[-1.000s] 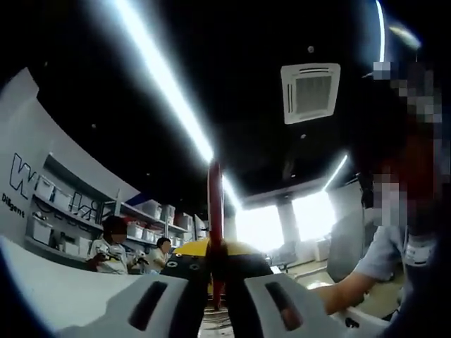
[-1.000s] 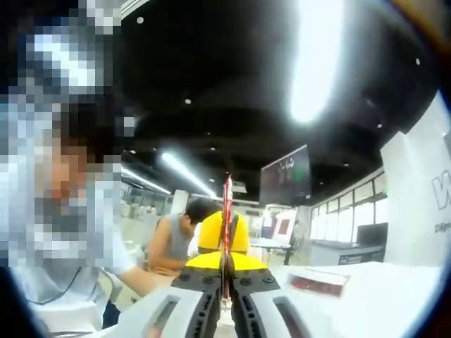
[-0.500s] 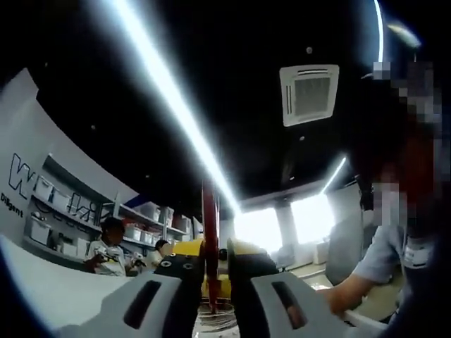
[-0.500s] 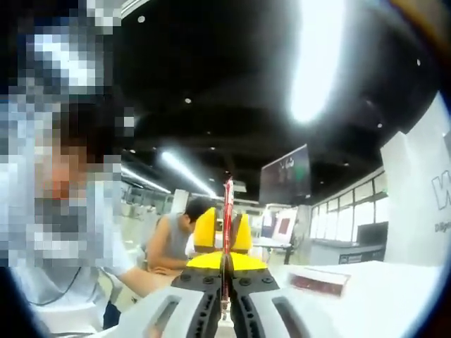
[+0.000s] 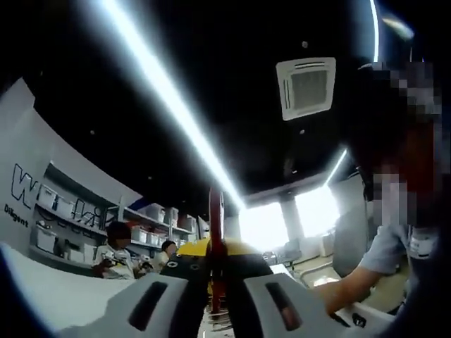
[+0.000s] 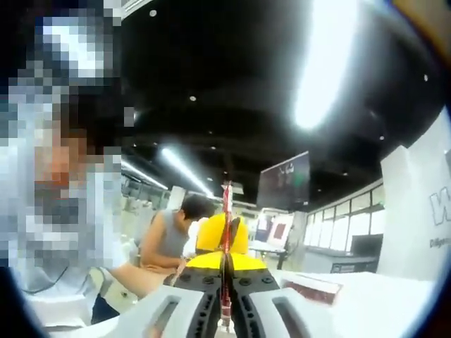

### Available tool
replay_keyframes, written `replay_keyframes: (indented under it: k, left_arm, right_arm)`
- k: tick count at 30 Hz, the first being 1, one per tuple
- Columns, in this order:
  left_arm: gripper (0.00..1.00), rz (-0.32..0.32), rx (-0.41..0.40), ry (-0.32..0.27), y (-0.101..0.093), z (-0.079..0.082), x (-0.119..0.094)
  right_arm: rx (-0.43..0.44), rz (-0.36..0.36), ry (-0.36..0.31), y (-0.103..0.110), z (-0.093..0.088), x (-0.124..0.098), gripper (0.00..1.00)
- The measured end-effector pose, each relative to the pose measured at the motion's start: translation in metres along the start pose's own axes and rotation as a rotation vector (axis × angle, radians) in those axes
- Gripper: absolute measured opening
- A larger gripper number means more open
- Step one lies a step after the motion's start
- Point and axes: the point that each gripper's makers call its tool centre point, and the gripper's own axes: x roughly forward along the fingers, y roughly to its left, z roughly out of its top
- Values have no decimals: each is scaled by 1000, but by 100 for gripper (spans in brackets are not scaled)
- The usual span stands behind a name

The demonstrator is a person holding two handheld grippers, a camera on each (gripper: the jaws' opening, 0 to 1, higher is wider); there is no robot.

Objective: Tear open the coffee pouch, take out the coffee, and pour the coffee from the pouch into the cup

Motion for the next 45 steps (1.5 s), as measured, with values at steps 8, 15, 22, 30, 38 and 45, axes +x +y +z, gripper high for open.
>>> replay_keyframes:
  k: [8,15,22,30,38,45]
  left_arm:
    - [4,-27,-3,43,-1,-5,0]
    - [7,-34,8,22,-6,-4,1]
    - [5,-4,4,19,1,0,-2]
    - [7,-5,-51,-57,1,13,-7]
    - [5,7,-53,-56,6,13,-8]
    - [5,-24,-103,-131,4,24,-11]
  right_arm:
    - [-19,-8,-10,-3,2,-4,5]
    - [14,7,-18,0,6,-1,3]
    - [-49,-14,-23,1,3,2,8]
    - [8,-8,-20,-2,2,2,3]
    - [-32,-14,-33,-1,2,0,9]
    - [-3,-12,-27,-3,1,1,5]
